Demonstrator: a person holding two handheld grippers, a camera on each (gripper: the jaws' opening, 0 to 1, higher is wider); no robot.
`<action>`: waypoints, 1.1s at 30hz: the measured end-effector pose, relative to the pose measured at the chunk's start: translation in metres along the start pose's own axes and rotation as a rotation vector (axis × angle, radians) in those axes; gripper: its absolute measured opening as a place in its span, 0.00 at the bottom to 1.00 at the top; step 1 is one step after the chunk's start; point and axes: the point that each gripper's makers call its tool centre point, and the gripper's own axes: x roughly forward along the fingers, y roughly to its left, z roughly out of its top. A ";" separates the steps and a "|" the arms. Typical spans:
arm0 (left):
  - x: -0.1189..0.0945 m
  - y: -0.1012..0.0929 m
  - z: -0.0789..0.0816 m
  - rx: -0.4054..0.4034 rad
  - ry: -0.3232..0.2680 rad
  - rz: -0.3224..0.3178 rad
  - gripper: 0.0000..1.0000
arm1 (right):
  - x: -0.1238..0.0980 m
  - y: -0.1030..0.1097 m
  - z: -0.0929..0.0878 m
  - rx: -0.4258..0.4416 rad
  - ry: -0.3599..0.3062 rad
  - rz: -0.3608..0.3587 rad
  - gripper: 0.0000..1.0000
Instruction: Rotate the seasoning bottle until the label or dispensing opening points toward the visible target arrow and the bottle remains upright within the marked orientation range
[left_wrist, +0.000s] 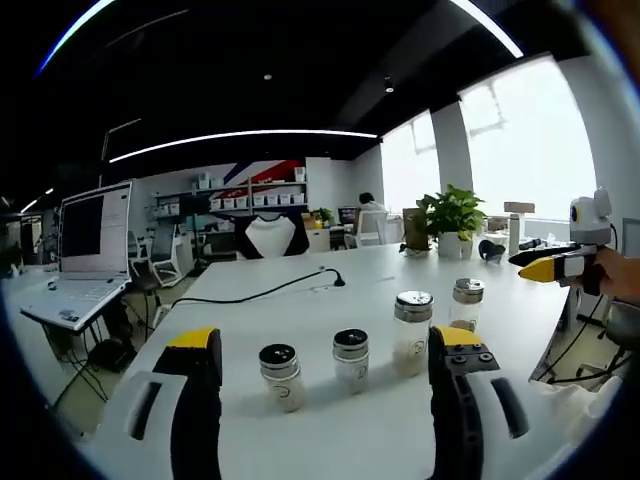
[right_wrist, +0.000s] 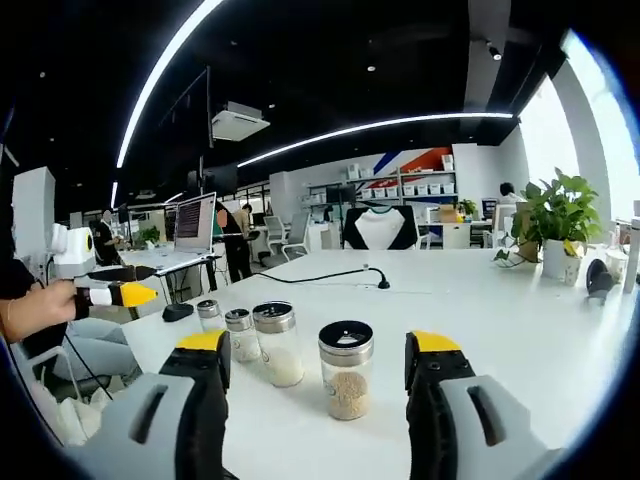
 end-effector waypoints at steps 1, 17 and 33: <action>-0.001 0.001 0.001 0.000 -0.002 0.002 0.90 | -0.003 0.003 0.002 0.003 -0.001 0.001 0.72; -0.020 0.029 -0.003 -0.027 -0.006 0.062 0.97 | -0.039 0.022 0.001 -0.004 0.060 0.024 0.75; -0.032 0.031 -0.007 -0.029 0.001 0.066 1.00 | -0.041 0.023 -0.012 0.038 0.076 -0.008 0.78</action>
